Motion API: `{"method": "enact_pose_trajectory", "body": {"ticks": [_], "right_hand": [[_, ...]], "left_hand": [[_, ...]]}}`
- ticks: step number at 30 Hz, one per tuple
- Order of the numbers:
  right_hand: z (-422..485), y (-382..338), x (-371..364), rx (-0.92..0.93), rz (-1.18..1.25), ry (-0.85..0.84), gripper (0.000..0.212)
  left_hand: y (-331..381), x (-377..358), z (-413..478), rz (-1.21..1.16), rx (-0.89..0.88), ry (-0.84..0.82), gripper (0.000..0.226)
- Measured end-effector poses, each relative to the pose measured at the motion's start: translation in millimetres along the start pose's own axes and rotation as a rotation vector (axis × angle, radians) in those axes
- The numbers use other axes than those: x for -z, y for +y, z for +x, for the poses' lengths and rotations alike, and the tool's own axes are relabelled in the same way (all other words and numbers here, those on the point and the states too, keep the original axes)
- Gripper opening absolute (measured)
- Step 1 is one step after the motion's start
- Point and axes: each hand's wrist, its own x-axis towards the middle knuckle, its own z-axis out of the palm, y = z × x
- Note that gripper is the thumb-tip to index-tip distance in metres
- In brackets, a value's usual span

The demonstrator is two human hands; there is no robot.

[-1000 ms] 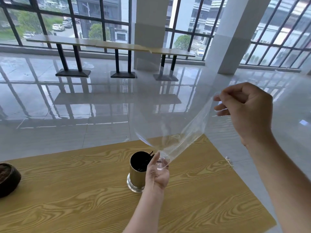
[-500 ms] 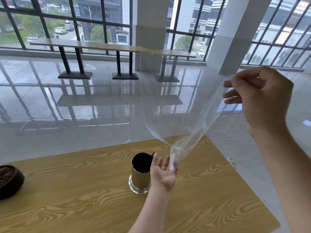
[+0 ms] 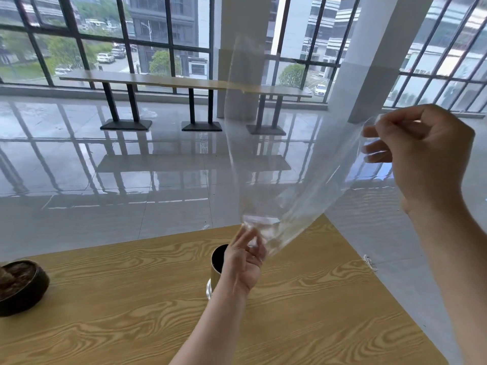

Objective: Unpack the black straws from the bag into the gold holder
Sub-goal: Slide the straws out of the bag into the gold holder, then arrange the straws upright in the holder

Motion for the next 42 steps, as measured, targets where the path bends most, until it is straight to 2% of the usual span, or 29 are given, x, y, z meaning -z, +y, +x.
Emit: {"method": "enact_pose_trajectory", "body": {"ticks": [5, 10, 16, 19, 22, 26, 30, 33, 37, 42], "right_hand": [[-7, 14, -21, -0.090, 0.040, -0.045, 0.012], [-38, 45, -67, -0.223, 0.077, -0.180, 0.013], [-115, 80, -146, -0.386, 0.099, -0.390, 0.009], [-163, 92, -189, -0.487, 0.112, -0.506, 0.010], [-212, 99, -222, -0.573, 0.146, -0.630, 0.011], [-275, 113, -245, -0.729, 0.137, -0.740, 0.010], [-329, 135, -251, -0.938, 0.064, -0.811, 0.008], [-363, 153, -250, -1.098, 0.004, -0.825, 0.007], [-391, 167, -250, -1.163, -0.084, -0.833, 0.010], [-405, 177, -259, -1.190, -0.121, -0.836, 0.012]], "left_hand": [[75, 27, -25, 0.048, -0.289, 0.022, 0.042], [140, 72, -71, 0.126, -0.557, 0.159, 0.059], [202, 144, -145, 0.141, -0.782, 0.365, 0.065], [223, 183, -184, 0.147, -0.848, 0.455, 0.057], [238, 221, -219, 0.146, -0.869, 0.536, 0.042], [251, 269, -253, 0.138, -0.855, 0.644, 0.042], [252, 310, -262, 0.241, -0.748, 0.797, 0.043], [248, 339, -256, 0.217, -0.646, 0.904, 0.043], [250, 362, -240, 0.179, -0.565, 1.016, 0.044], [255, 382, -223, 0.280, -0.524, 1.099, 0.040]]}}
